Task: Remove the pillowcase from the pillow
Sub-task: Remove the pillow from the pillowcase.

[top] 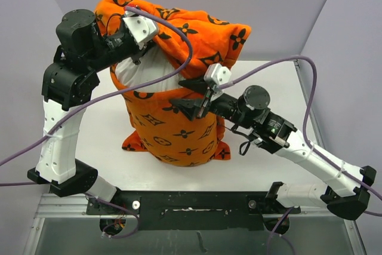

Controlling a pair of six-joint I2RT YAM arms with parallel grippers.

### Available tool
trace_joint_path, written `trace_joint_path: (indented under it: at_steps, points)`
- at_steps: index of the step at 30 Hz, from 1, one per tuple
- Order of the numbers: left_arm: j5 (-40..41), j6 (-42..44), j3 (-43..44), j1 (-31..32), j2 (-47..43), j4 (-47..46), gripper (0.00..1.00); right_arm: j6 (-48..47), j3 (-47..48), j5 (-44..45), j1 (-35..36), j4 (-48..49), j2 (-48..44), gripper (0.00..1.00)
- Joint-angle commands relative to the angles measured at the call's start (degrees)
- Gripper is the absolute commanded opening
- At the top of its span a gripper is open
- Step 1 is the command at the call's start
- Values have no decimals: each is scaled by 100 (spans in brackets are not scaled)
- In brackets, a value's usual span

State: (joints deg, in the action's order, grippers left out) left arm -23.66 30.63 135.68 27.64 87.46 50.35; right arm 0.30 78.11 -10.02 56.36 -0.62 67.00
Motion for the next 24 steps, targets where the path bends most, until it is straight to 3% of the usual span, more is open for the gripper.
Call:
trace_joint_path:
  at_steps: [1, 5, 11, 18, 20, 24]
  points:
    - [185, -505, 558, 22, -177, -910, 0, 103, -911, 439, 94, 84, -489, 53]
    - [126, -685, 617, 22, -175, -996, 0, 132, -2082, 798, 156, 235, -1007, 50]
    - [-575, -1672, 1329, 81, 72, -985, 0, -145, -2458, 1802, 49, 113, -477, 45]
    - [-1903, -2925, 1392, 79, -16, -1682, 0, -391, -1634, 2306, -1167, 811, 838, 50]
    - [-1964, -3124, 1411, 75, -30, -1988, 0, -325, -1064, 2227, -1571, 929, 1148, 55]
    - [-1897, -3065, 1422, 58, -41, -2182, 0, -709, 73, 2191, -1643, 934, 1553, 61]
